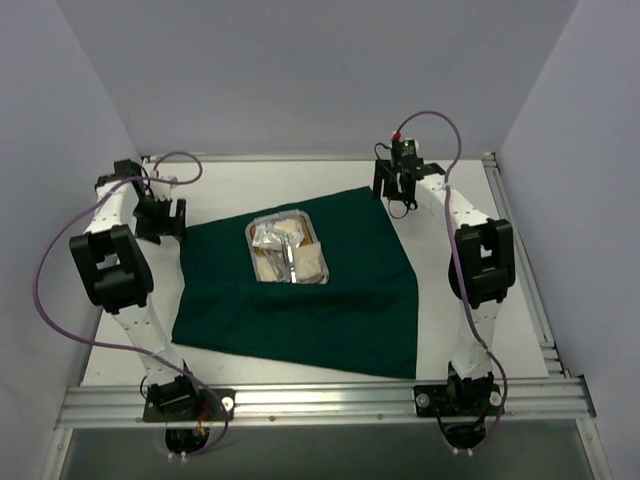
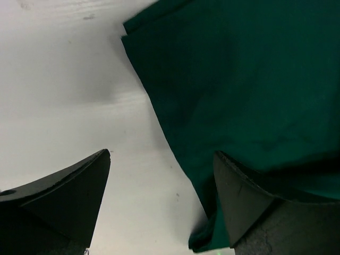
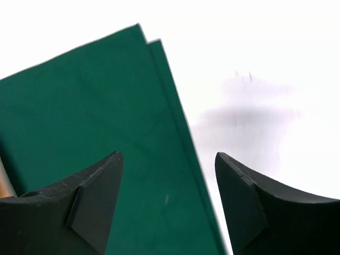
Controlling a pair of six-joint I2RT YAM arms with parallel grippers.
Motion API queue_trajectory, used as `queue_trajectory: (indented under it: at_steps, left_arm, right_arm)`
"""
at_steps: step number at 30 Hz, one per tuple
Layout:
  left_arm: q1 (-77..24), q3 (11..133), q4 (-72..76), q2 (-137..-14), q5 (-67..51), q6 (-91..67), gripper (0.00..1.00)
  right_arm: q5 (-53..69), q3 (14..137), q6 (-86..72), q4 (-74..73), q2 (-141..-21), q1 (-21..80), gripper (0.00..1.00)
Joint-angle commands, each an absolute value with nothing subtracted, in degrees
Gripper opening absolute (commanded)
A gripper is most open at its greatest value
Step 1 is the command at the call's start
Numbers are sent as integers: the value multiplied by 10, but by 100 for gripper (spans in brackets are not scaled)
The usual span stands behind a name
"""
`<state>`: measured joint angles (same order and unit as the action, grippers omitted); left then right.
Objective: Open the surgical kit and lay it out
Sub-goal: Open the surgical kit at the center of the board, then smooth out the surgical kit at the center of the board.
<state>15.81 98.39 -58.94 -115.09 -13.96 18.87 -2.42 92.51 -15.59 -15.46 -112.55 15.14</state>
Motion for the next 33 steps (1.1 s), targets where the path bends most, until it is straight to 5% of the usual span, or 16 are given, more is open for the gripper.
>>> queue_trajectory:
  at_steps: [1,7,13,17,21,25,33]
  left_arm:
    - [153,1028,-551,-1203,-121,139,87]
    - [123,1022,-535,-1264,-125,131,86]
    - [101,1025,-535,-1307,-147,128,68]
    - [91,1044,-546,-1338,-155,132,48]
    - [89,1070,-558,-1353,-171,131,3]
    - [89,1114,-548,-1358,-170,129,2]
    - [93,1380,-587,-1442,-88,93,2]
  right_arm:
    - [12,997,-98,-155,-1219,135,66]
    - [50,1078,-88,-168,-1344,133,65]
    - [101,1048,-97,-137,-1364,141,56]
    - [114,1044,-100,-129,-1370,147,42]
    - [127,1048,-107,-125,-1375,146,19]
    - [153,1052,-129,-101,-1375,140,0]
    - [166,1061,-271,25,-1392,112,0]
